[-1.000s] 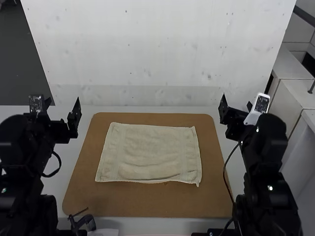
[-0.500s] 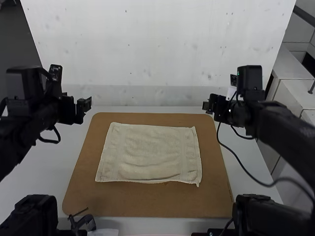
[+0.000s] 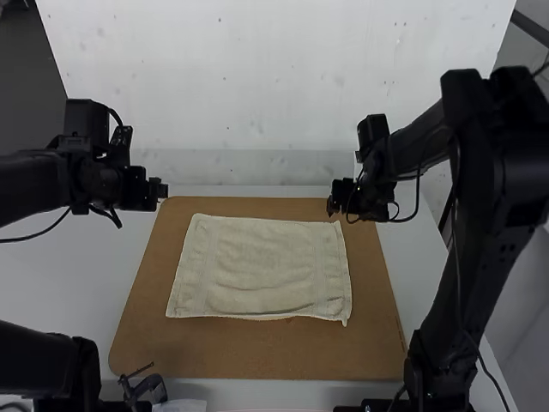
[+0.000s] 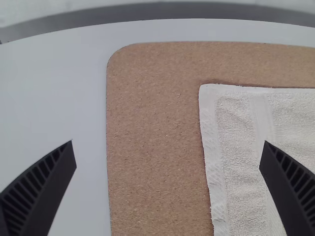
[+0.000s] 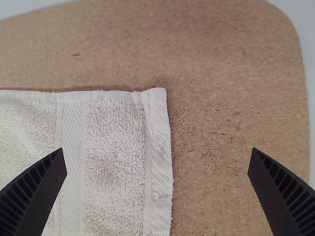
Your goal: Fold the towel.
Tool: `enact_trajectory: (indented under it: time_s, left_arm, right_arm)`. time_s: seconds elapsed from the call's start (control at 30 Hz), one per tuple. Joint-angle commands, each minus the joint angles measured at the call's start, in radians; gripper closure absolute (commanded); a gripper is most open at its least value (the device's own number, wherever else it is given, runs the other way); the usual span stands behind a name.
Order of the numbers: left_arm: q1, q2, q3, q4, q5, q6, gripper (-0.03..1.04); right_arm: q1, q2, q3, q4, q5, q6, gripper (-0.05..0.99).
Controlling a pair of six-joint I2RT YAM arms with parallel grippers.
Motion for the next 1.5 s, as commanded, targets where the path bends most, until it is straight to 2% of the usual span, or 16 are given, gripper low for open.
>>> enact_trajectory:
  time_s: [0.0,0.03,0.17,0.37,0.43,0.47,0.53,0.63,0.73,0.83,0.93,1.1,1.2,1.33,1.47]
  left_arm:
    - [0.0,0.008,0.03,0.013,-0.049,0.059,0.07]
    - [-0.002,0.006,0.027,0.02,-0.059,0.08,0.07]
    - [-0.002,0.002,0.029,0.017,-0.101,0.08,0.07]
    - [-0.011,0.002,0.023,0.021,-0.115,0.08,0.07]
    - [-0.019,0.003,0.023,0.021,-0.115,0.082,0.07]
    - [-0.019,0.005,0.023,0.023,-0.115,0.08,0.07]
    - [-0.022,0.012,0.026,0.023,-0.115,0.074,0.07]
    - [-0.03,0.049,0.05,0.013,-0.119,0.047,0.07]
    - [-0.039,0.13,0.087,0.013,-0.118,0.038,0.06]
    - [-0.073,0.239,0.141,-0.002,-0.118,0.027,0.03]
    - [-0.094,0.354,0.225,-0.051,-0.119,-0.018,0.03]
    - [-0.126,0.511,0.33,-0.079,-0.121,-0.039,0.03]
    - [-0.152,0.578,0.366,-0.077,-0.121,-0.042,0.03]
    - [-0.191,0.677,0.411,-0.069,-0.165,-0.042,0.03]
    - [-0.209,0.756,0.466,-0.074,-0.168,-0.047,0.03]
  right_arm:
    - [0.045,0.087,0.068,0.0,0.057,-0.006,-0.02]
    - [0.056,0.109,0.077,0.002,0.071,-0.006,-0.02]
    - [0.074,0.179,0.114,0.003,0.094,-0.006,-0.02]
    - [0.074,0.27,0.157,0.002,0.104,0.0,-0.01]
    - [0.066,0.301,0.166,0.002,0.123,0.0,0.03]
    - [0.063,0.314,0.172,0.002,0.123,0.0,0.09]
    - [0.06,0.347,0.184,-0.01,0.123,0.0,0.28]
    - [0.059,0.36,0.194,-0.029,0.123,0.003,0.63]
    - [0.062,0.363,0.201,-0.043,0.124,0.004,0.9]
    - [0.062,0.363,0.201,-0.05,0.14,0.006,0.92]
    - [0.062,0.356,0.2,-0.063,0.14,0.007,0.92]
    - [0.066,0.345,0.187,-0.067,0.14,0.007,0.92]
    - [0.072,0.34,0.183,-0.067,0.143,0.007,0.92]
    - [0.074,0.339,0.183,-0.067,0.147,0.004,0.92]
    - [0.074,0.339,0.18,-0.067,0.149,0.003,0.92]
